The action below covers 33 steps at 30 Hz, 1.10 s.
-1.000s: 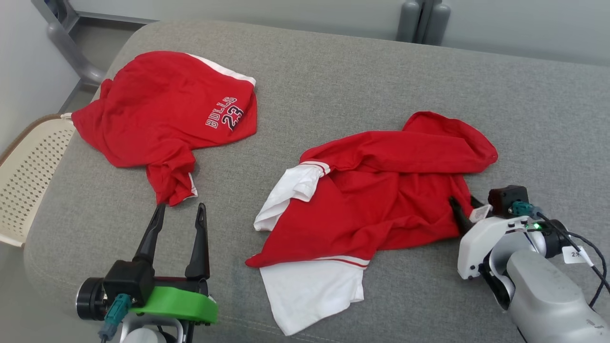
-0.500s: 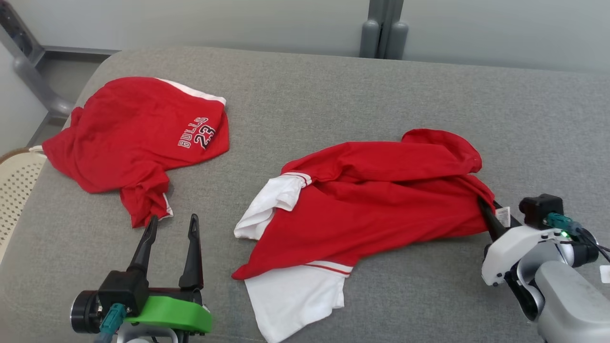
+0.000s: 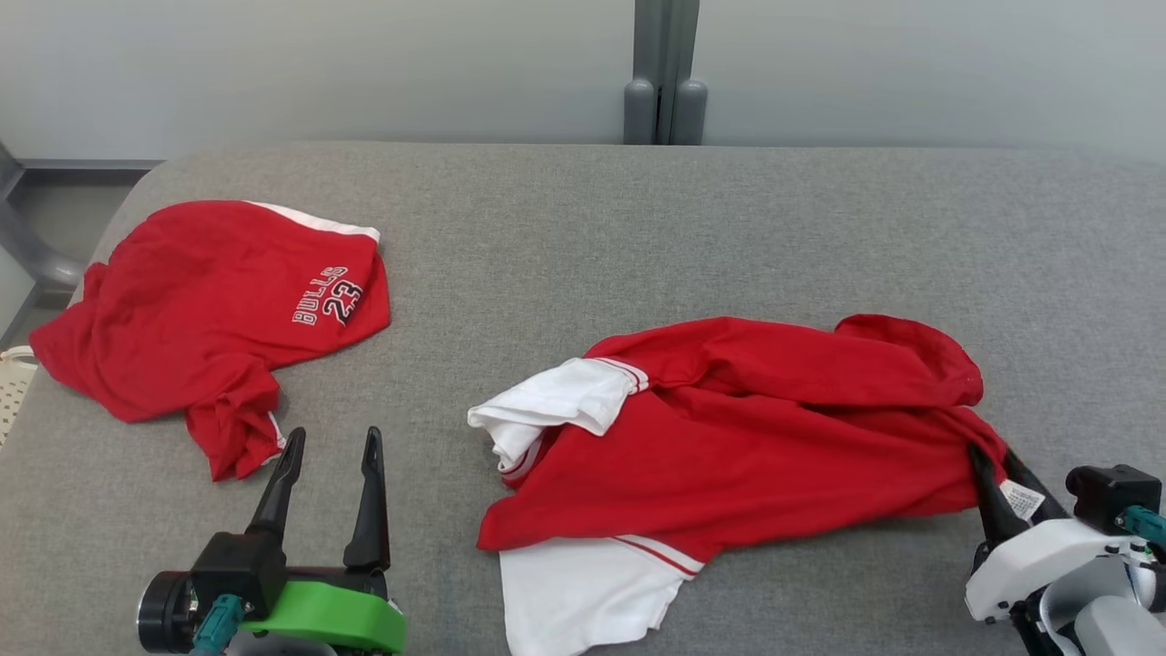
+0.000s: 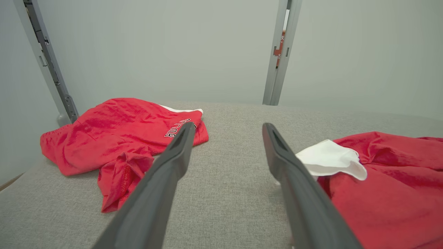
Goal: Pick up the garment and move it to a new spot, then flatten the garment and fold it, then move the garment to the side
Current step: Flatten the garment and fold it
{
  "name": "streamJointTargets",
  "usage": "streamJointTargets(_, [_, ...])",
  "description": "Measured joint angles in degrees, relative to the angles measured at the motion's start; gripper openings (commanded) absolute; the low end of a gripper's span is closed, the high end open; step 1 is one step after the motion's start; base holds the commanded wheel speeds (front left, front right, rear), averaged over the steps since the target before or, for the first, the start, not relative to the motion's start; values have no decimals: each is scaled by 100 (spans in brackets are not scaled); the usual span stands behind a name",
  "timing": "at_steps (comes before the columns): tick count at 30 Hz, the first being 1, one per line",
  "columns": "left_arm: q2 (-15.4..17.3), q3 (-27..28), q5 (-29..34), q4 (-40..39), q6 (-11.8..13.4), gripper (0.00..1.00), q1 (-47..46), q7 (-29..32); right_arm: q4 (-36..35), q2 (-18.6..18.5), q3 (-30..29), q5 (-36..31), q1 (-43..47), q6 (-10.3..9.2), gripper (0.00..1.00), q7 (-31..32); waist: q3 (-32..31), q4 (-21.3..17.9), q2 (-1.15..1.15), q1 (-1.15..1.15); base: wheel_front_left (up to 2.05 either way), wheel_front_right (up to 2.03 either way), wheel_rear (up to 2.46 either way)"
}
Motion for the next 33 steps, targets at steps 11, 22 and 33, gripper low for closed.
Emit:
streamJointTargets(11, [1, 80, 58, 46, -64, 100, 30, 0, -1907, 543, -449, -755, 363, 0, 100, 0, -204, -108, 0, 0, 0, 0, 0])
streamJointTargets(22, [11, -143, 144, 264, -180, 100, 34, 1, -3004, 976, -264, -1070, 842, 0, 100, -1, -201, -164, 0, 0, 0, 0, 0])
streamJointTargets(33, [249, -517, 207, 1053, -263, 100, -660, 0, -3028, 975, -207, -1085, 779, -1, 100, -1, -29, -445, 0, 0, 0, 0, 0])
